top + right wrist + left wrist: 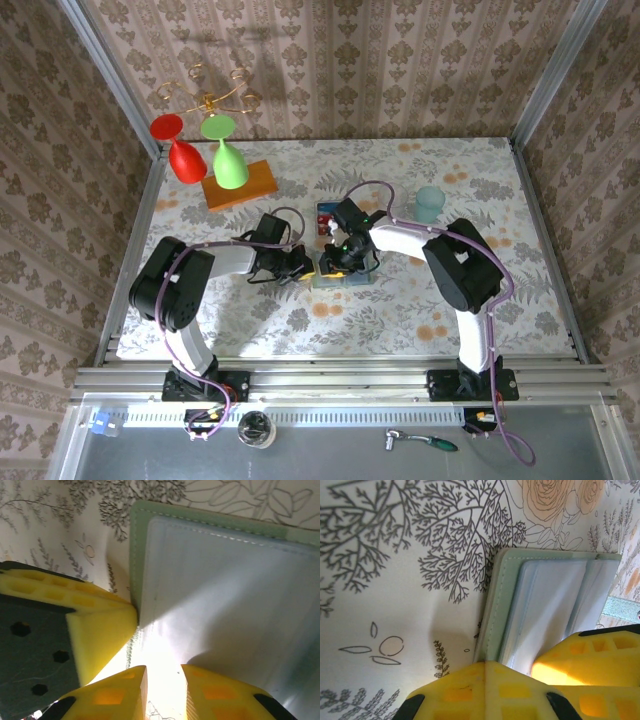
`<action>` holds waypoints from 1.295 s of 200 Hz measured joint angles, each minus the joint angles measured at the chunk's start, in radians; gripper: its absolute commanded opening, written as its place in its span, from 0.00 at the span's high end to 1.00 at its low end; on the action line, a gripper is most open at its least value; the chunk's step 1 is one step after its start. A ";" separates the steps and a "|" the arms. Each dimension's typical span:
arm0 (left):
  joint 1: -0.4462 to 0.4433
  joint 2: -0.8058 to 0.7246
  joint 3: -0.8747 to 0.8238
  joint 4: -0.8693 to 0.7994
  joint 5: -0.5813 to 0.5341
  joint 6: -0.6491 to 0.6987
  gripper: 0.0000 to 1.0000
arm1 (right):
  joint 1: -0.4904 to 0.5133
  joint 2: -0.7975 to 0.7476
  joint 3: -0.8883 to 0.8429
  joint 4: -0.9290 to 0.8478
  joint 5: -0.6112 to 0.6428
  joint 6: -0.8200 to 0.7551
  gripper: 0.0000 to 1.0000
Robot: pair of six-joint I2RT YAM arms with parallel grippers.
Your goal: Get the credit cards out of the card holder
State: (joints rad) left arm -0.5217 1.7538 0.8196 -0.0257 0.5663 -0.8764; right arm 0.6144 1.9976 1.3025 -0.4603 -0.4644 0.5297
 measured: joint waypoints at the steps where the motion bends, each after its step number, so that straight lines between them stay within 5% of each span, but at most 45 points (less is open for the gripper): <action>1: 0.000 0.000 0.000 0.000 0.001 0.001 1.00 | 0.000 0.000 0.000 0.000 0.001 0.000 0.73; 86: 0.017 0.006 0.012 -0.024 0.021 0.026 0.97 | 0.000 -0.010 0.020 -0.098 0.093 -0.033 0.71; 124: 0.032 -0.005 0.039 -0.083 -0.005 0.072 0.90 | -0.003 -0.088 0.006 -0.109 0.177 -0.056 0.44; 163: 0.064 -0.090 0.104 -0.201 -0.105 0.174 0.56 | -0.026 -0.211 -0.003 -0.137 0.302 -0.116 0.01; 183: 0.103 -0.137 0.129 -0.256 -0.180 0.230 0.36 | -0.051 -0.261 -0.019 -0.150 0.364 -0.139 0.00; 200: 0.136 -0.175 0.137 -0.300 -0.251 0.282 0.01 | -0.080 -0.302 -0.053 -0.150 0.417 -0.156 0.00; 259: 0.203 -0.237 0.137 -0.412 -0.566 0.423 0.00 | -0.235 -0.471 -0.269 -0.064 0.637 -0.218 0.00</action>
State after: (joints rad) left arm -0.3191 1.5166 0.9569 -0.4381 -0.0002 -0.4530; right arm 0.3798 1.5265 1.0332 -0.5240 0.1722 0.3115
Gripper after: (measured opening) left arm 0.999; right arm 0.999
